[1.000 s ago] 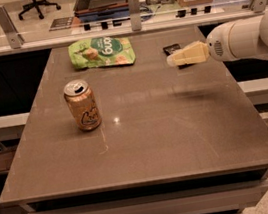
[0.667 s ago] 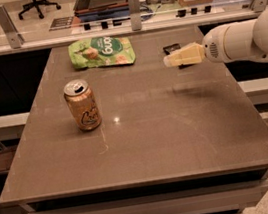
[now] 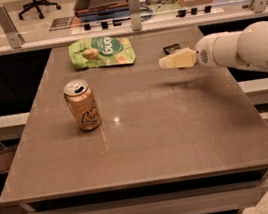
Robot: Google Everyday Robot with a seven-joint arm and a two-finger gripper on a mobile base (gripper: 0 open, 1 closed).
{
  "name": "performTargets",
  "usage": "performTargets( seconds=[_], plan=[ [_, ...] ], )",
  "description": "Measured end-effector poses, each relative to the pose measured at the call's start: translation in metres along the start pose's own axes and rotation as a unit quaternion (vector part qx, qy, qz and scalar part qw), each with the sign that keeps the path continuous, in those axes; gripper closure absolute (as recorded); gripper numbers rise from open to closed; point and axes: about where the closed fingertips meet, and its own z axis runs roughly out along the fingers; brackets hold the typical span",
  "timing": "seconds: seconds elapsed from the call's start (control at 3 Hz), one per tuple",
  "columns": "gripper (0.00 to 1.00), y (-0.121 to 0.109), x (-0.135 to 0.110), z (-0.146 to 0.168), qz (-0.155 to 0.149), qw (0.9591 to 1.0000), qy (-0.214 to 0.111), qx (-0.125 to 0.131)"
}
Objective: Pick rxbar chocolate
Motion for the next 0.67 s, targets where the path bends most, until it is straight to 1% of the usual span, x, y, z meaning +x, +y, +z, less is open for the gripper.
performTargets(
  seconds=[0.33,0.67],
  plan=[
    [0.00,-0.003,0.007,0.014,0.006,0.9999,0.000,0.008],
    [0.00,-0.005,0.017,0.025,0.004,0.9995,0.011,0.029]
  ],
)
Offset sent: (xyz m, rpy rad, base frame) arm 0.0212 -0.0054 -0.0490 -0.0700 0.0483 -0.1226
